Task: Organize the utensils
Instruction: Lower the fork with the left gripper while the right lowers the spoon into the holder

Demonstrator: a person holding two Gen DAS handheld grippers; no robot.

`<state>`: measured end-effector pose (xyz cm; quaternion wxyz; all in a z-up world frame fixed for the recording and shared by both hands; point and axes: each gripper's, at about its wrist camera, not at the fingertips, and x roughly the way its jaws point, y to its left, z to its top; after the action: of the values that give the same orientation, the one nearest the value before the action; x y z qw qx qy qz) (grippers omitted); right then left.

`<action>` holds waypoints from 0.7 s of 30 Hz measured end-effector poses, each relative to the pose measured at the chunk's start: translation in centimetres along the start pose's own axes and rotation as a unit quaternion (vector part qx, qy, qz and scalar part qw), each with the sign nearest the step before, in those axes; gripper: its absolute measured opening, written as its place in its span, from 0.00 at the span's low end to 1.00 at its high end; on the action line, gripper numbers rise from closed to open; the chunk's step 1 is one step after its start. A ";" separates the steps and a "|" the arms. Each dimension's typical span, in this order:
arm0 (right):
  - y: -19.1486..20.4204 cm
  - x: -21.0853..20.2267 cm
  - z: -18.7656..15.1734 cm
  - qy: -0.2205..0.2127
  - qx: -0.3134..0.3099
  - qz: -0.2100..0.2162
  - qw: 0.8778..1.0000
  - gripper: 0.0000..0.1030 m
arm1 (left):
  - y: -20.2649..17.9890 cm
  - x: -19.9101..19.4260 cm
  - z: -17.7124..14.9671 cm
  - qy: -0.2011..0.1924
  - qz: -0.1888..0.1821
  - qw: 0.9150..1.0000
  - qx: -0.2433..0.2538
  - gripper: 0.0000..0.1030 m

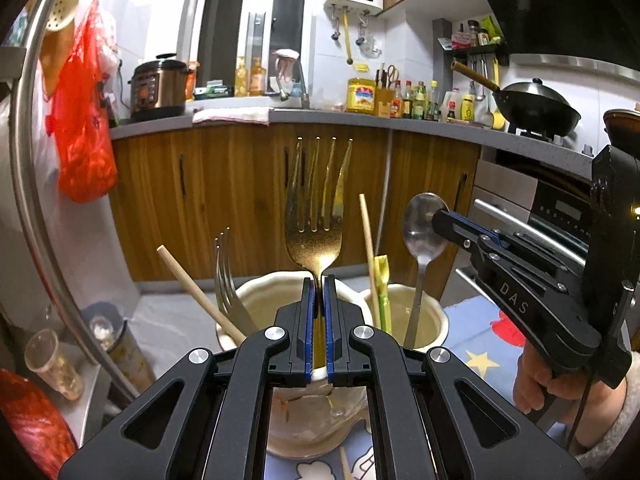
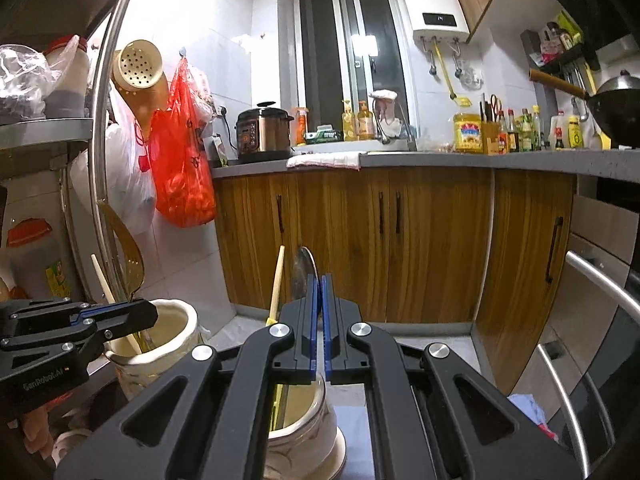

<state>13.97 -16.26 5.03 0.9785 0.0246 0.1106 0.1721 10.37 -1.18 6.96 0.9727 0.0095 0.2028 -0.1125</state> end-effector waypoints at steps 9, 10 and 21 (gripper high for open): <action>-0.4 0.6 -0.2 0.009 0.016 -0.003 1.000 0.02 | 0.8 0.3 0.1 0.002 0.006 1.000 -0.014 0.05; -0.5 0.7 -0.3 0.011 0.020 -0.004 1.000 0.02 | 0.9 0.3 0.1 0.003 0.008 1.000 -0.016 0.05; -2.0 2.0 -0.1 0.035 0.063 -0.009 0.997 0.02 | 1.8 1.6 0.0 0.008 0.026 0.999 -0.034 0.15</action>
<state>16.44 -17.42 4.30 0.9721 0.0790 0.1551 0.1571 12.17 0.26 6.31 0.9733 -0.0176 0.2140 -0.0806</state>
